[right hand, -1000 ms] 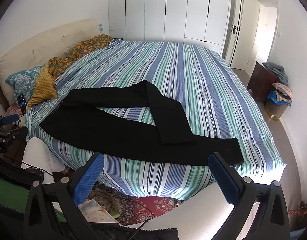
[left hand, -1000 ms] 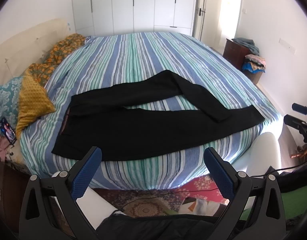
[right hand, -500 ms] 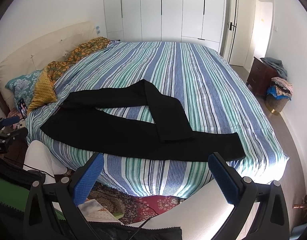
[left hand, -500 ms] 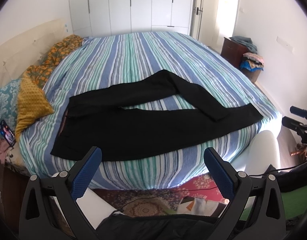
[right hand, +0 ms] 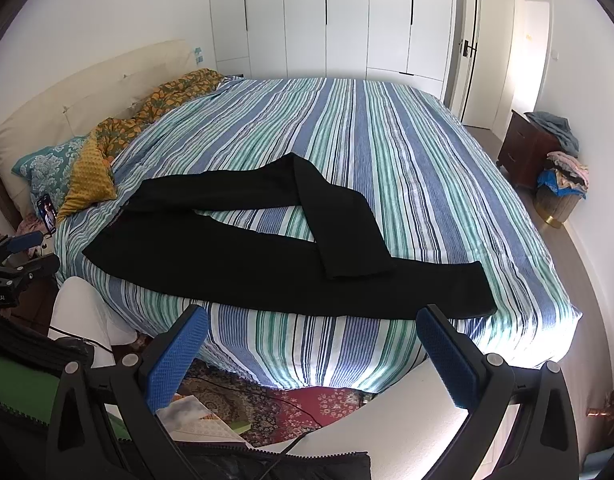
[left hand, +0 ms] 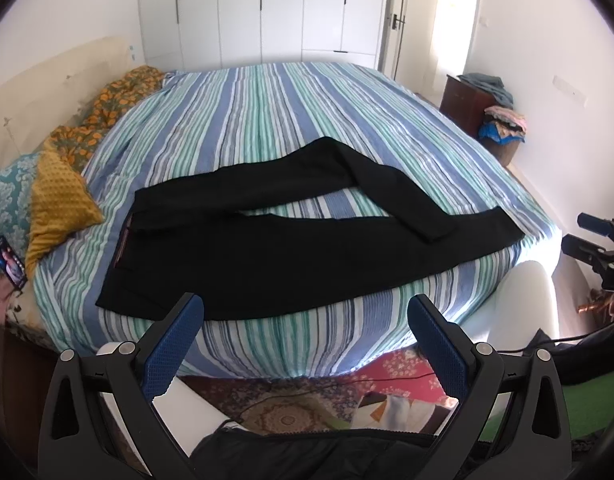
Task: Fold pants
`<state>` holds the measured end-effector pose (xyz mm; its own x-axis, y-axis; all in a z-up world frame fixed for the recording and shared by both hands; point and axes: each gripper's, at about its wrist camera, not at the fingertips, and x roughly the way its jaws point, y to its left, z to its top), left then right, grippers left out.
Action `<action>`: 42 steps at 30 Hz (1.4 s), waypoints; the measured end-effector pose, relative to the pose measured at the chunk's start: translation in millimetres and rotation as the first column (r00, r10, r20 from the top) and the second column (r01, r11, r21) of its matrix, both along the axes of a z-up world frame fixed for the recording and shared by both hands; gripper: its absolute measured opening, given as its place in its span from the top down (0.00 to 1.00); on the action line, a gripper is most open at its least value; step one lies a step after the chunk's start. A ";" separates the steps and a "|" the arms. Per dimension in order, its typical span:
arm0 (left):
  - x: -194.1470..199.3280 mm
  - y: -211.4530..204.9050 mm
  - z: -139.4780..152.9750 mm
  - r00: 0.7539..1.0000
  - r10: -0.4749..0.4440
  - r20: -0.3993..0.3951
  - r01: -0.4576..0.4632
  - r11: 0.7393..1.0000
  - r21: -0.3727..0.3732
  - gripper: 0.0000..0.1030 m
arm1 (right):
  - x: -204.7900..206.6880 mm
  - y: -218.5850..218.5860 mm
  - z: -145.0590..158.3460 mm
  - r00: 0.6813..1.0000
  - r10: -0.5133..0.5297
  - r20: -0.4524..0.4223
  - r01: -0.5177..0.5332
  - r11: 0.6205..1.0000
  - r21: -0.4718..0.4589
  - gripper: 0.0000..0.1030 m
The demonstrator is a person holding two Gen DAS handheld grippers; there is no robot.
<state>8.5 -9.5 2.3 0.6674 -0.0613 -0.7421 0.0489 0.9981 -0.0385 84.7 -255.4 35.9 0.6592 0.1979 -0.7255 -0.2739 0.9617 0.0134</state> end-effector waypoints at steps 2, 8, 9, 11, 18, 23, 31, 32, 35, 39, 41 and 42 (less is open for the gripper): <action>0.1 0.4 -0.1 1.000 0.000 0.000 0.000 1.000 0.000 0.01 | -0.3 -0.9 -0.4 1.000 -0.002 -0.001 0.002 1.000 0.001 0.00; 1.1 -0.6 -1.2 1.000 -0.001 -0.002 0.001 1.000 0.001 0.01 | -0.1 -3.0 -1.5 1.000 0.002 0.010 -0.002 1.000 0.007 0.00; 1.1 -0.5 -1.3 1.000 -0.002 -0.002 0.002 1.000 0.001 0.01 | 0.0 -2.1 -1.3 1.000 0.003 0.003 -0.003 1.000 0.001 0.00; 1.1 -0.6 -1.8 1.000 -0.003 -0.002 0.003 1.000 0.001 0.01 | 0.2 -1.6 -1.0 1.000 0.003 -0.001 -0.003 1.000 -0.002 0.00; 0.6 -1.0 -2.6 1.000 -0.006 -0.002 0.006 1.000 0.000 0.01 | -0.8 -1.1 -2.0 1.000 0.001 -0.007 -0.001 1.000 -0.003 0.00; 0.7 -1.3 -2.3 1.000 -0.005 -0.002 0.005 1.000 -0.001 0.01 | -2.0 1.5 -3.6 1.000 0.010 -0.026 -0.010 1.000 -0.020 0.00; 0.5 -1.1 -2.5 1.000 -0.005 -0.002 0.005 1.000 -0.001 0.01 | -1.5 3.4 -3.0 0.999 0.014 -0.032 -0.016 0.999 -0.039 0.00; 0.5 -1.1 -2.6 1.000 -0.005 -0.002 0.005 1.000 -0.001 0.01 | -1.0 3.4 -2.8 0.999 0.014 -0.033 -0.015 0.999 -0.043 0.00; 0.3 -1.0 -2.8 1.000 -0.005 -0.003 0.005 1.000 -0.001 0.01 | -1.2 3.6 -2.9 0.999 0.013 -0.038 -0.015 0.999 -0.042 0.00; -0.4 -1.6 -2.9 1.000 -0.004 -0.005 0.004 1.000 -0.002 0.01 | 1.4 3.7 -4.0 0.999 0.017 -0.043 -0.019 0.999 -0.039 0.00; -0.4 -2.1 -3.0 1.000 -0.005 -0.005 0.005 1.000 -0.002 0.01 | 2.2 5.0 -4.8 0.999 0.020 -0.043 -0.022 0.999 -0.038 0.00; -0.5 -2.1 -3.1 1.000 -0.005 -0.005 0.005 1.000 -0.002 0.01 | 2.6 5.4 -5.1 0.999 0.021 -0.044 -0.023 0.999 -0.036 0.00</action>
<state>8.0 -11.6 -0.8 0.6632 -0.0664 -0.7455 0.0537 0.9977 -0.0411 87.3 -250.0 30.8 0.6229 0.1850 -0.7601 -0.2952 0.9554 -0.0094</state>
